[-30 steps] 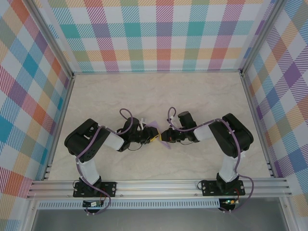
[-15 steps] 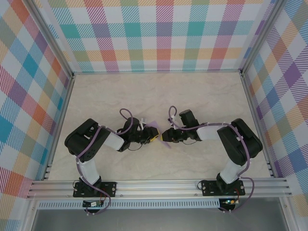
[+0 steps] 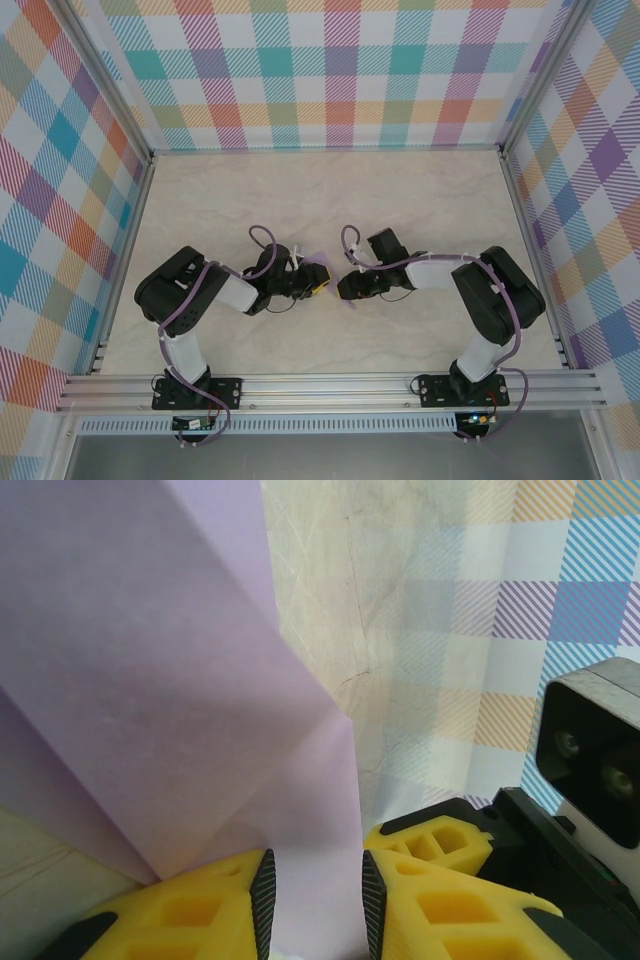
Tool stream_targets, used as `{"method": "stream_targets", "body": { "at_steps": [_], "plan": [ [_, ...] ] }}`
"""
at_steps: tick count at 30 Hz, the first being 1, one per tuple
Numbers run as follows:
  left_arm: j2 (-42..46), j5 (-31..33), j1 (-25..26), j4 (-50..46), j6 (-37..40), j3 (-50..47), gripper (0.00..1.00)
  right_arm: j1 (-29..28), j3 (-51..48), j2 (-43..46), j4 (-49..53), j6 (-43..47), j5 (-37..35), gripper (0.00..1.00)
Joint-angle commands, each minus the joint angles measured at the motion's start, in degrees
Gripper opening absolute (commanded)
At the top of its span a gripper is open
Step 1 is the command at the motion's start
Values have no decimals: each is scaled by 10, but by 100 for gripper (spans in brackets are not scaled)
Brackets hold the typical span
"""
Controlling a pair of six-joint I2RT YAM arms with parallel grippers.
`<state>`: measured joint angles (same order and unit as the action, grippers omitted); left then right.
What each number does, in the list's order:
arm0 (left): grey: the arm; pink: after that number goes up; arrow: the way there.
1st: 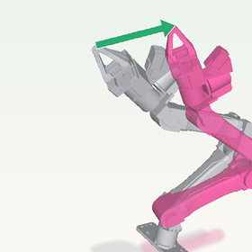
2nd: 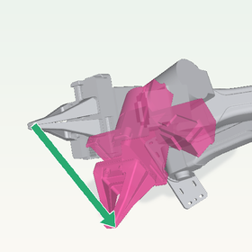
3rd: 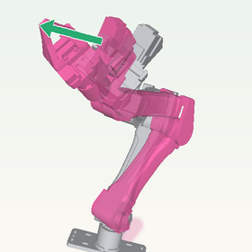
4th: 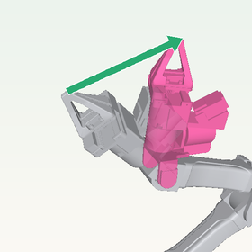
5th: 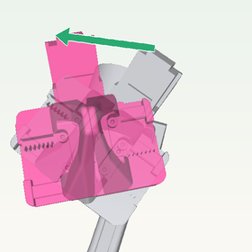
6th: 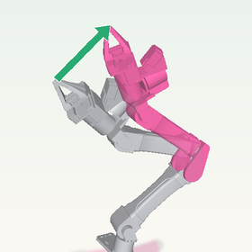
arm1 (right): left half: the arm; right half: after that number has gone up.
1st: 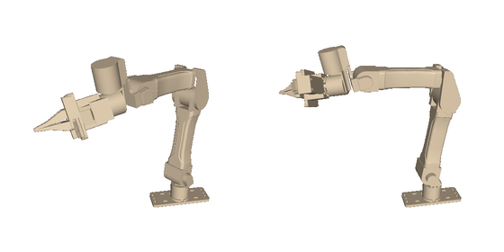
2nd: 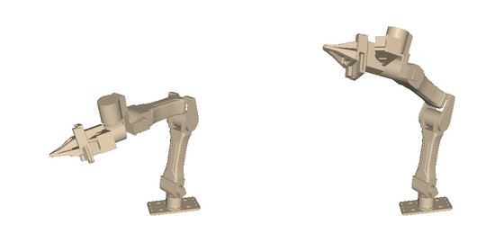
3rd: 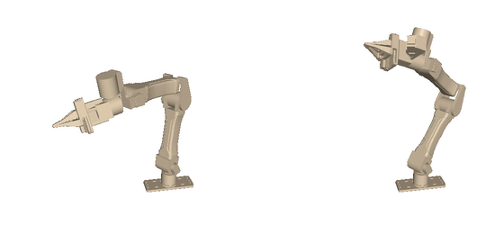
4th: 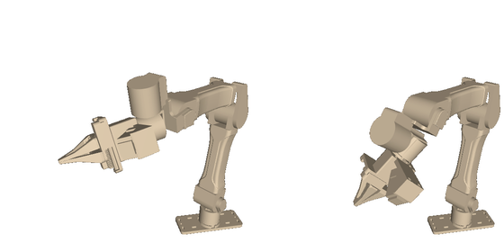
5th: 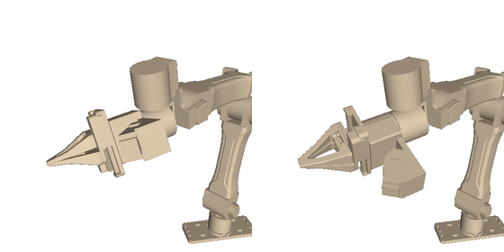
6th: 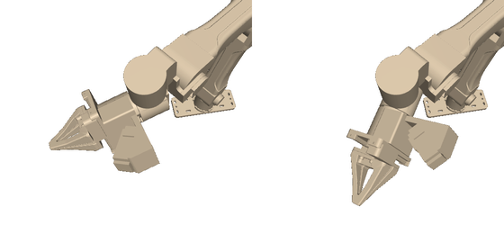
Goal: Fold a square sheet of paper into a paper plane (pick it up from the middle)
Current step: Fold the wing for the fifth time at the center of the table.
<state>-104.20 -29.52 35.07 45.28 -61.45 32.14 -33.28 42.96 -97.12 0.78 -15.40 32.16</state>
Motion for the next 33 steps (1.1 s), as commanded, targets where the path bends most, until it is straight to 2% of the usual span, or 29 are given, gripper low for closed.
{"method": "stream_targets", "body": {
  "at_steps": [1,8,14,19,23,33],
  "plan": [
    [-19,17,4,1,8,15,31,-11,18,11,30,52,-19,29],
    [-20,17,4,-4,6,17,31,-23,24,-4,34,70,-41,27],
    [-15,17,4,-7,8,19,31,-22,12,-5,14,70,-50,19],
    [-4,16,3,-12,10,21,31,-22,4,1,8,67,-56,9],
    [26,10,1,-19,17,18,31,-19,-6,10,-13,48,-30,3],
    [119,-11,2,-93,71,-4,32,2,-19,-3,-64,-33,55,1]
  ]
}}
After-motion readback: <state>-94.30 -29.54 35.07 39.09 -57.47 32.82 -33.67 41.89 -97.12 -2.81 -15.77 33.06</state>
